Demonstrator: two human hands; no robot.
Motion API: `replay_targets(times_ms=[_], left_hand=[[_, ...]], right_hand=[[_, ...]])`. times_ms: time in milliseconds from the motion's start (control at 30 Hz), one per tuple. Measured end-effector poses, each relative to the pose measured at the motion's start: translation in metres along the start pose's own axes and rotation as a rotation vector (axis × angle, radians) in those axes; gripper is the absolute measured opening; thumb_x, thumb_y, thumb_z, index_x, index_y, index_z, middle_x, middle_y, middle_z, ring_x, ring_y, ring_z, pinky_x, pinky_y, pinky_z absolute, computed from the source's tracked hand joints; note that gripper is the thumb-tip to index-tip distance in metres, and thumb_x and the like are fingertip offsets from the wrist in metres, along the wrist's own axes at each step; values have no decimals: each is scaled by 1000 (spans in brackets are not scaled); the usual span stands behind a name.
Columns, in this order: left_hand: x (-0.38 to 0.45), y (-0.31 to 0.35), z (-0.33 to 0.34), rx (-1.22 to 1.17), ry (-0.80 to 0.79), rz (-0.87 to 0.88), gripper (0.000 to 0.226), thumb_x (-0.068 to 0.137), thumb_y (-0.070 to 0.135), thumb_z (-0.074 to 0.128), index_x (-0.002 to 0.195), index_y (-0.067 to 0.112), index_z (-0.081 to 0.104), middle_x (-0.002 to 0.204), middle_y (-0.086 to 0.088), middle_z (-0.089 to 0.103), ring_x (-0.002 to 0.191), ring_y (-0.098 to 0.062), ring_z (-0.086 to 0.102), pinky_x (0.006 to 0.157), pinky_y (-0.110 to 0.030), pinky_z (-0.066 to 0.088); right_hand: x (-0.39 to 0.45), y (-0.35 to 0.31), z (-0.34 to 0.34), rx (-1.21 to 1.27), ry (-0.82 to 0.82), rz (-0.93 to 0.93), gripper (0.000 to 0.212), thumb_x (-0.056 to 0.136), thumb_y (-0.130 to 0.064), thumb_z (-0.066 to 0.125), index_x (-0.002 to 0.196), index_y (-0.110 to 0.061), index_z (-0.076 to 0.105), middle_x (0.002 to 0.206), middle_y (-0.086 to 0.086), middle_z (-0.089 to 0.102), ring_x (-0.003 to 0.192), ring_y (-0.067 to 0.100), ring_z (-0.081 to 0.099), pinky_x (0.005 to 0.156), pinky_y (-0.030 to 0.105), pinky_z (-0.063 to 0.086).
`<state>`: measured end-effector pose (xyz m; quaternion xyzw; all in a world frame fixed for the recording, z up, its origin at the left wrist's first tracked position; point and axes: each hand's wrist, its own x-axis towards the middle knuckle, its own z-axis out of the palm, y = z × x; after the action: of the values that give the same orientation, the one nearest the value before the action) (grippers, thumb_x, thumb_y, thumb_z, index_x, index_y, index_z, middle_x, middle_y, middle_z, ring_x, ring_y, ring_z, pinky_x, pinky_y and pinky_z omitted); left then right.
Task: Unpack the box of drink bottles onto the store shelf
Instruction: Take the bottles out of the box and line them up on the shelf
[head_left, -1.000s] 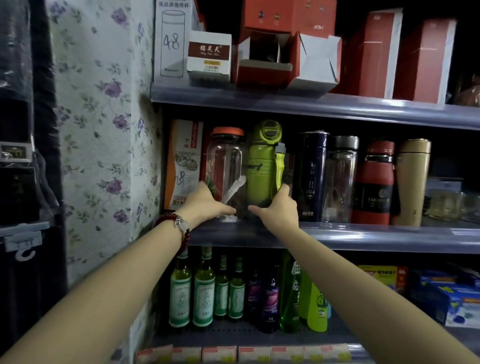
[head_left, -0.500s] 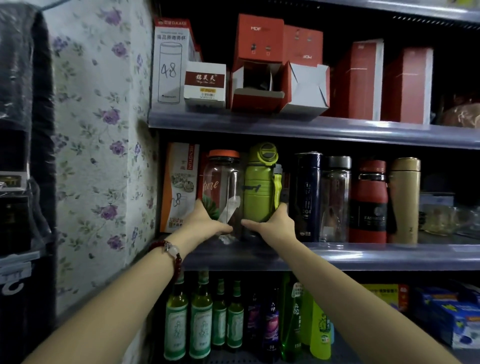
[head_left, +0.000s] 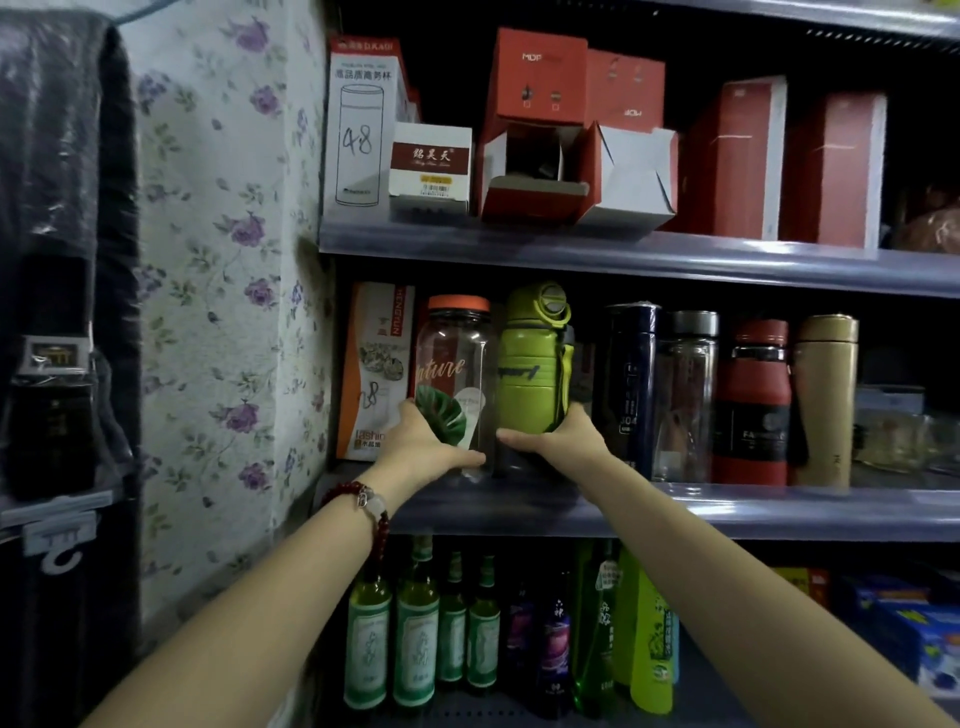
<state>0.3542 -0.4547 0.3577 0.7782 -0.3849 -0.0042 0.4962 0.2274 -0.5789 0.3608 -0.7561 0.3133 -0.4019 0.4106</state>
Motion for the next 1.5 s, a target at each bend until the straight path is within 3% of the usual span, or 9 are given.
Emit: replay_targets(times_ms=[133,300,467,600,767,1000,1233,1367,1500], left_hand=[[-8,0,2,15,63,31,95,62,37,85,134,13,30,131,-7,51,120,-26,50,88,-30,41],[-10,0,-1,51,105,30,93,64,38,84,133,12,28,131,-10,51,119,-30,51,87,-34,43],[-7,-4,-3,49,64,28,102,63,39,85,139,12,23,135,-10,49,123,-29,49,93,-35,44],[-4,-6,-7,37,10,7,111,61,35,87,144,13,17,139,-8,45,126,-27,46,98,-35,42],[-10,-8,-3,72,87,53,107,60,38,86,141,15,21,136,-9,49,123,-28,50,94,-36,45],[-2,-16,-12,19,-4,45,105,57,38,87,140,16,27,132,-3,54,121,-25,52,101,-36,43],[2,-11,-9,55,-36,-12,83,59,39,87,124,12,43,125,-4,57,116,-24,55,94,-34,46],[0,-5,-4,86,-16,-26,89,60,40,86,127,11,35,131,-6,52,119,-26,51,88,-34,43],[-6,-4,-1,133,41,-16,86,60,46,84,123,12,35,127,-6,55,115,-27,54,75,-31,41]], right_hand=[[1,2,1,-62,83,-12,85,57,-43,89,124,-12,45,111,3,56,101,22,55,81,30,46],[4,4,-10,29,-84,-46,84,41,-44,90,116,-18,62,107,0,71,99,19,66,92,38,54],[7,3,-10,110,-217,-38,58,68,-18,86,119,-12,61,110,4,70,97,16,66,82,27,53],[6,3,5,-49,-110,-63,94,42,-57,90,120,-17,56,110,-5,65,104,16,61,90,32,51],[5,2,1,-111,-30,-69,85,60,-38,88,126,-13,42,116,3,55,103,21,54,84,30,46],[25,13,-4,-48,-155,-112,95,36,-48,90,121,-26,54,112,-3,68,102,18,65,94,43,53],[11,6,-13,39,-287,-147,50,68,-12,85,109,-23,58,109,1,69,100,16,65,83,24,53],[6,5,-4,-64,-65,-87,92,49,-51,91,122,-16,46,113,-2,59,102,17,58,85,28,50],[-1,3,-1,-113,58,-123,80,58,-41,89,120,-12,46,114,5,57,97,19,54,78,29,46]])
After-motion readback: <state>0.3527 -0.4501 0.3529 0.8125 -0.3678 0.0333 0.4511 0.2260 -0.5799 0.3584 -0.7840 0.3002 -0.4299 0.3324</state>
